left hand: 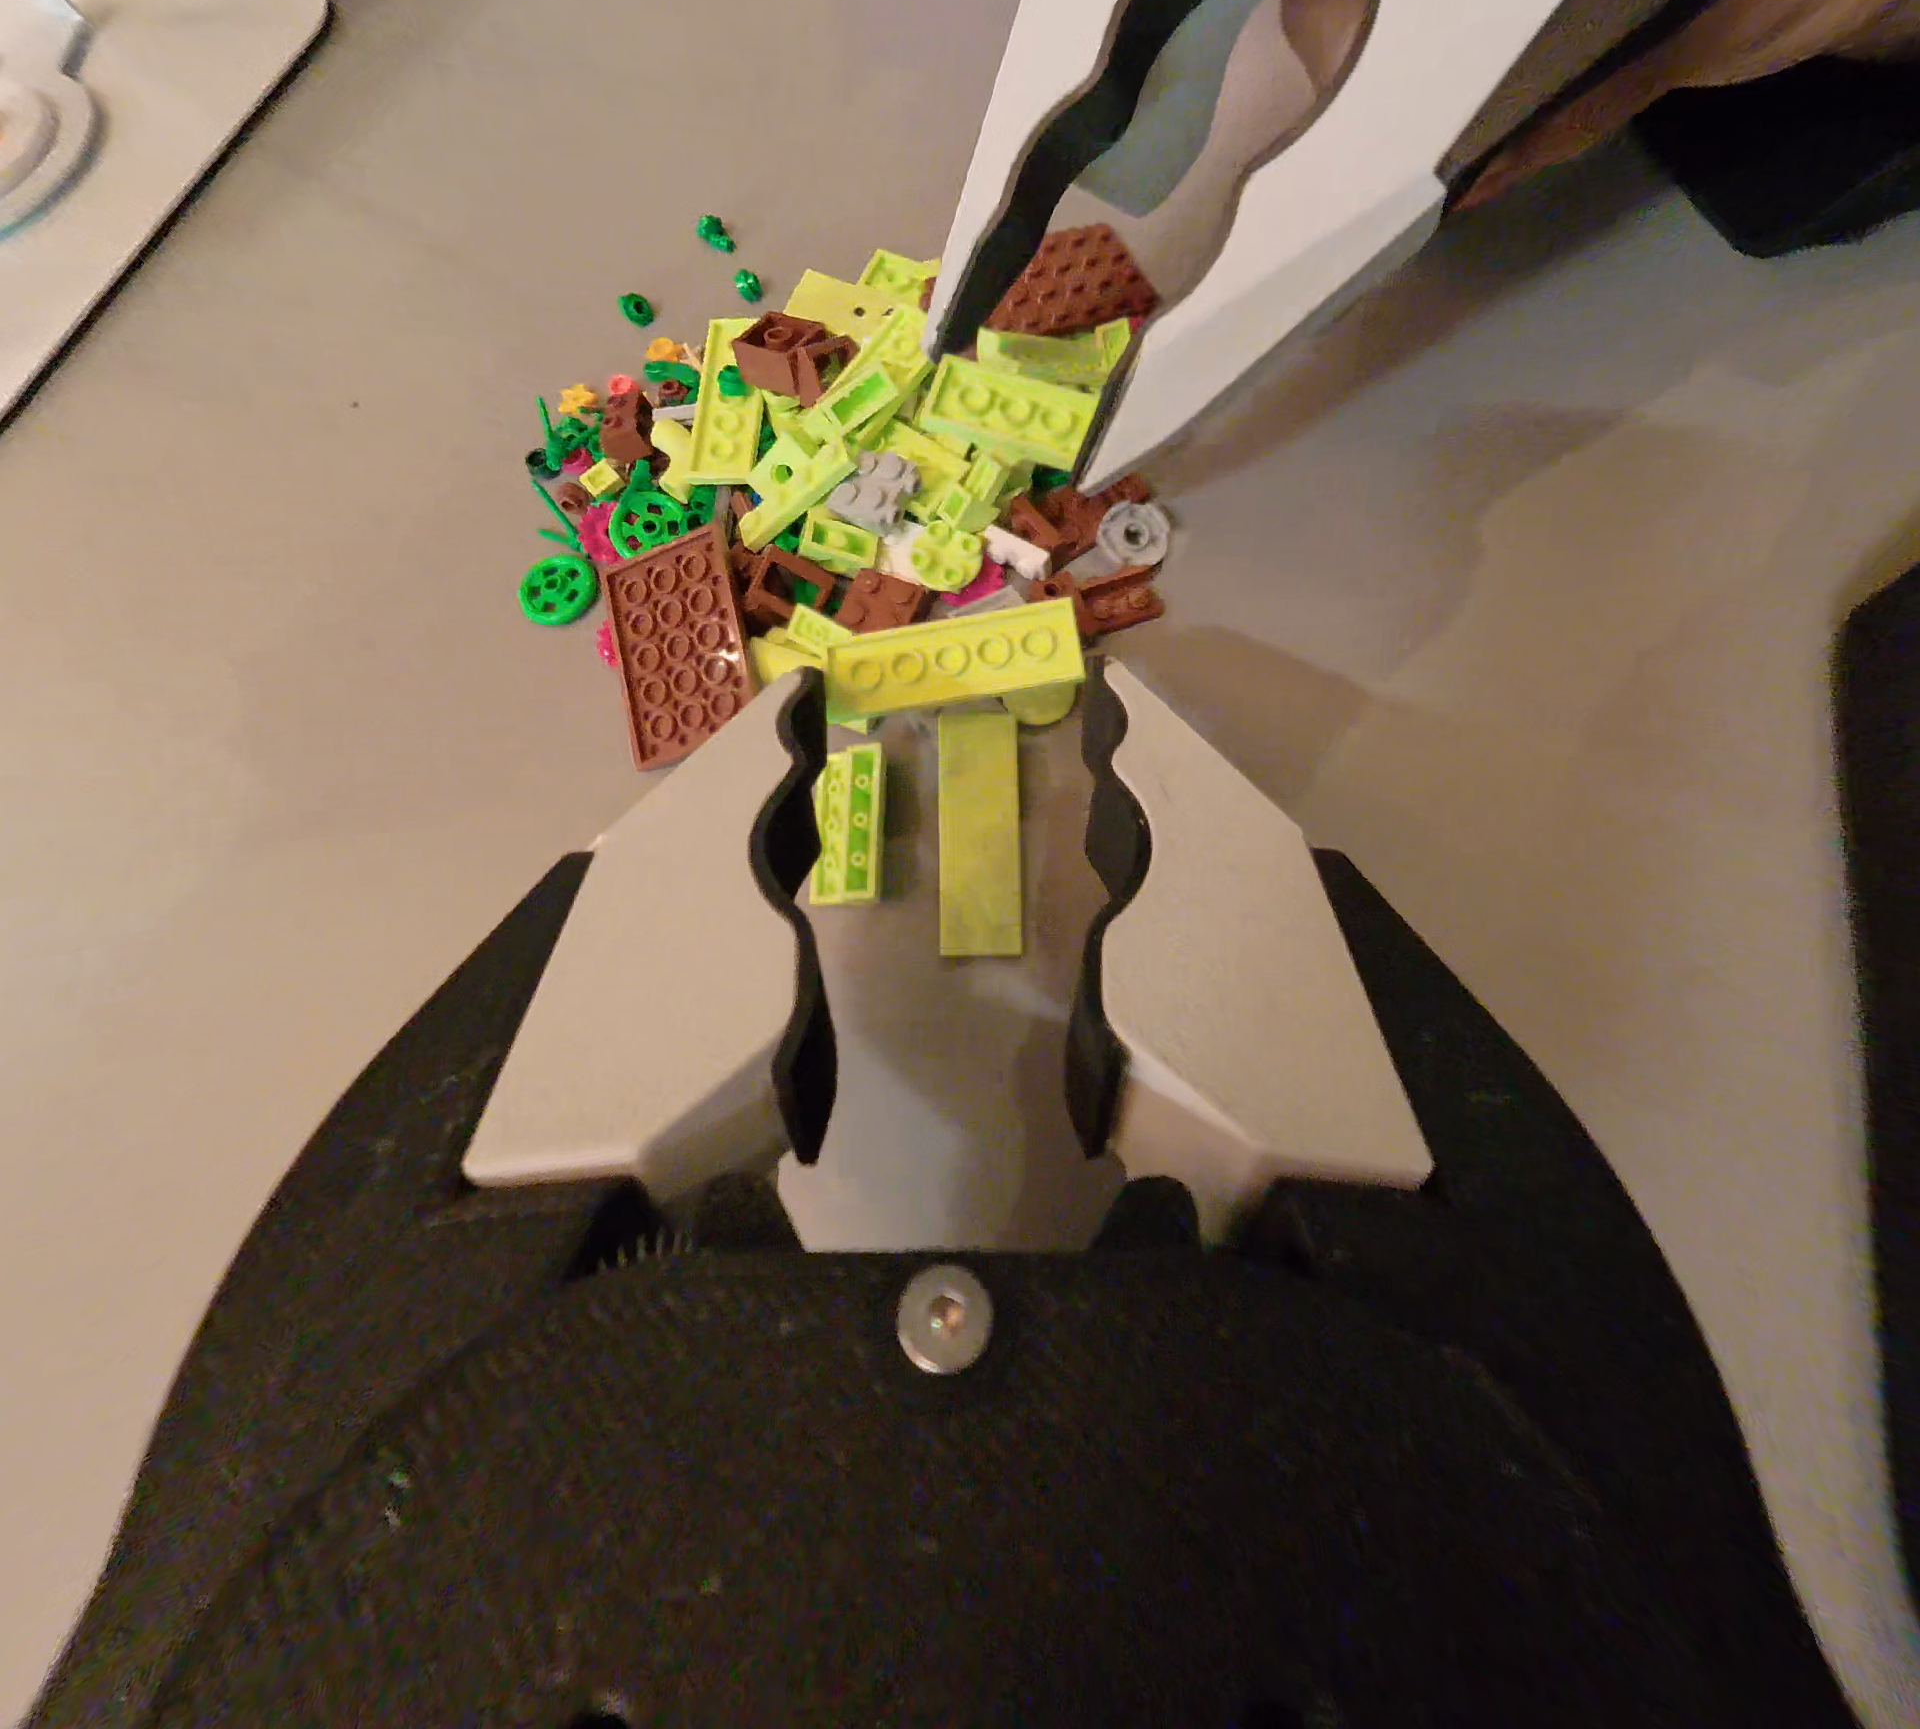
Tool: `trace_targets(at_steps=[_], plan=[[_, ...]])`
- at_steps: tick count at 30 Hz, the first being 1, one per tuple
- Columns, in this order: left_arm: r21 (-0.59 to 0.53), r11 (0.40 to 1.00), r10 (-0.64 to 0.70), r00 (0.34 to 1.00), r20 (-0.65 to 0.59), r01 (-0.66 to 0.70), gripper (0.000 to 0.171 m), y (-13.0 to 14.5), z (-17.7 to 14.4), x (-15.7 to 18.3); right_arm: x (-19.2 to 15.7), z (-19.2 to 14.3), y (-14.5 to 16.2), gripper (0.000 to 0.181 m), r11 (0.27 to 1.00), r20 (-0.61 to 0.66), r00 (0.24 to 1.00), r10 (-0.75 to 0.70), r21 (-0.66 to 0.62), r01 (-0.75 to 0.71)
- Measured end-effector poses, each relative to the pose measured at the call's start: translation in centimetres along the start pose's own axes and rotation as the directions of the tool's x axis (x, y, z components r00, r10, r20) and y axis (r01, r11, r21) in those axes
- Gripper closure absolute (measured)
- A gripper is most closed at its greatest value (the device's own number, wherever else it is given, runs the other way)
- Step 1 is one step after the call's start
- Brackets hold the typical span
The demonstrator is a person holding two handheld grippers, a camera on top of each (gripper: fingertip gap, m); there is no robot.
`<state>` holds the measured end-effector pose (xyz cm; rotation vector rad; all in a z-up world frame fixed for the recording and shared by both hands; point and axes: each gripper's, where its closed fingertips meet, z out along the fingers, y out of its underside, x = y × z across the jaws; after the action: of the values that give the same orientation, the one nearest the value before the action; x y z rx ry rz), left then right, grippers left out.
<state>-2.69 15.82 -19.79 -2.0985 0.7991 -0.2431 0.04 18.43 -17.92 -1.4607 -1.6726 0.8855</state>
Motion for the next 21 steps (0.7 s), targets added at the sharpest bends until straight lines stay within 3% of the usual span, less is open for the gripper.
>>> trace_targets(at_steps=[3,8,14,17,21], plan=[[0.004,1.000,-0.018,1.000,0.004,0.018,0.123,0.0,0.4,-0.4,0.4,0.2,-0.2,0.135,1.000,-0.038,0.999,-0.031,-0.001,0.031],[0.106,0.993,-0.056,0.992,0.117,0.043,0.117,-0.9,-2.0,-3.4,1.2,-0.8,-0.9,0.137,0.996,-0.089,0.996,-0.033,0.076,0.039],[0.155,0.963,-0.256,0.933,0.252,0.222,0.118,2.5,-6.4,-9.1,2.7,-2.3,-1.3,0.141,0.989,-0.114,0.993,0.033,0.146,-0.017],[0.115,0.957,-0.286,0.925,0.250,0.264,0.124,4.3,-6.6,-9.5,3.4,-2.7,-0.9,0.143,0.991,-0.159,0.987,0.008,0.131,0.013],[-0.027,0.964,-0.252,0.944,0.212,0.263,0.141,6.1,-5.0,-8.0,3.5,-3.1,-1.2,0.149,0.987,-0.221,0.972,-0.079,0.118,0.107]])
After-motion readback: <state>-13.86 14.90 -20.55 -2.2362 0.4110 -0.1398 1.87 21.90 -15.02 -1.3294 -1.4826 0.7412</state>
